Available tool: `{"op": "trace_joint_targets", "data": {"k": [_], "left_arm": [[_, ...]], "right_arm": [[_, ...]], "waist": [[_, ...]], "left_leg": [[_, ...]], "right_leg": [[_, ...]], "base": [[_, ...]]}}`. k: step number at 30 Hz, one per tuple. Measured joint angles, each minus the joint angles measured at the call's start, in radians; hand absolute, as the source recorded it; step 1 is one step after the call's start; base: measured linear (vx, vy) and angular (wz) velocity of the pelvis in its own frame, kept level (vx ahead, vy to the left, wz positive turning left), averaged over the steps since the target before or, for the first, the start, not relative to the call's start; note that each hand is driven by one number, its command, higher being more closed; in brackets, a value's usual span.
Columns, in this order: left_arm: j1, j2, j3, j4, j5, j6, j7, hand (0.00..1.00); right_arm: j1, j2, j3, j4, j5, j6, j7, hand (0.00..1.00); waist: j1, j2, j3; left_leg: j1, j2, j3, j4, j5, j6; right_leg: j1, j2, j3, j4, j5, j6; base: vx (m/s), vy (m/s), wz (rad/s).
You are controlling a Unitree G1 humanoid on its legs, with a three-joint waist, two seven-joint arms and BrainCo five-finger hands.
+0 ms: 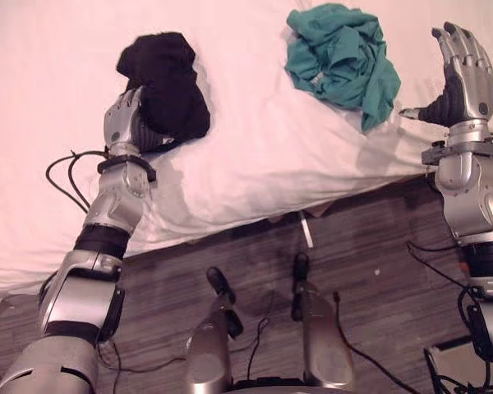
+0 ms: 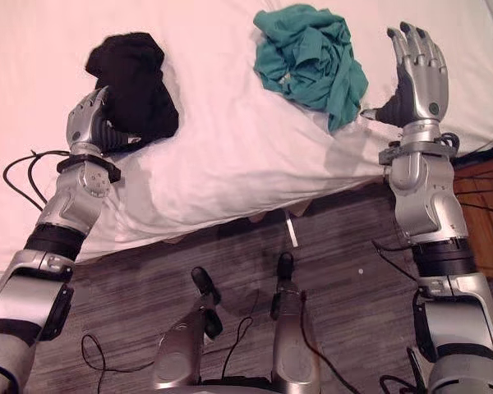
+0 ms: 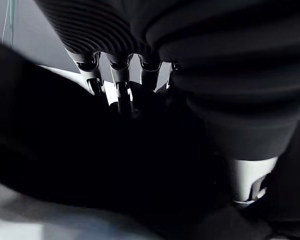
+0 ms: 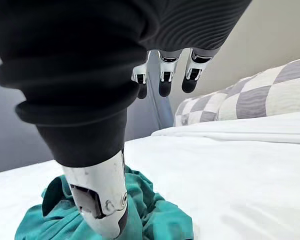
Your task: Tidy the bed and pick cloth on bed and put in laundry
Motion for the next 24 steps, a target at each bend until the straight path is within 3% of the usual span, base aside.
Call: {"op": "trace_joint_targets", "data": {"k": [6, 12, 16, 19, 20, 22, 24], "left_arm": [[-0.117, 0.02, -0.024, 0.032, 0.022, 0.01, 0.012, 1.0], [-0.081, 0.011, -0.072, -0.054, 0.012, 0.003, 0.038, 1.0], [0.049, -0.025, -0.076, -0.183, -0.074, -0.048, 0.091, 1.0], [0.185, -0.11, -0.06, -0.304, -0.188, -0.126, 0.145, 1.0], [0.247, -0.13, -0.052, -0.363, -0.213, -0.154, 0.151, 1.0], [0.356, -0.143, -0.039, -0.449, -0.222, -0.186, 0.157, 1.0], [0.541, -0.145, 0.005, -0.555, -0.252, -0.228, 0.166, 1.0]], "right_arm": [[-0.128, -0.002, 0.091, -0.083, 0.001, 0.005, -0.004, 0.0], [-0.238, -0.012, 0.202, -0.07, 0.008, -0.006, -0.021, 0.0], [-0.298, -0.033, 0.276, 0.069, 0.041, -0.024, -0.017, 0.0], [-0.335, -0.112, 0.321, 0.238, 0.082, -0.024, -0.004, 0.0], [-0.346, -0.155, 0.33, 0.295, 0.096, -0.024, 0.007, 1.0], [-0.358, -0.21, 0.33, 0.344, 0.114, -0.023, 0.011, 1.0], [-0.372, -0.267, 0.328, 0.4, 0.117, -0.024, 0.018, 1.0]], "waist": [[0.002, -0.013, 0.008], [0.012, -0.013, 0.008], [0.033, -0.012, 0.008], [0.052, 0.013, 0.019], [0.064, 0.029, 0.027], [0.068, 0.062, 0.043], [0.08, 0.117, 0.041]], "left_leg": [[-0.063, 0.022, 0.025, 0.019, 0.0, -0.001], [-0.072, 0.022, 0.036, -0.003, 0.007, -0.011], [-0.084, 0.02, 0.017, -0.008, 0.022, -0.022], [-0.112, 0.015, -0.028, -0.007, 0.043, -0.016], [-0.125, 0.001, -0.054, 0.002, 0.043, -0.016], [-0.132, -0.016, -0.072, 0.004, 0.043, -0.016], [-0.161, -0.04, -0.078, 0.004, 0.043, -0.016]], "right_leg": [[-0.055, -0.001, 0.004, -0.005, 0.016, -0.003], [-0.058, -0.006, -0.015, -0.025, 0.027, 0.005], [-0.056, -0.012, -0.05, -0.023, 0.027, 0.005], [-0.047, -0.026, -0.111, -0.008, 0.024, 0.007], [-0.048, -0.045, -0.129, 0.014, 0.002, 0.014], [-0.052, -0.075, -0.145, 0.051, -0.034, 0.026], [-0.101, -0.103, -0.146, 0.11, -0.066, 0.037]], "base": [[0.01, -0.028, -0.01], [0.05, -0.01, 0.05], [0.08, -0.014, 0.22], [0.08, 0.005, 0.6], [0.09, 0.017, 0.65], [0.09, 0.001, 0.6], [0.08, -0.004, 0.29]]}}
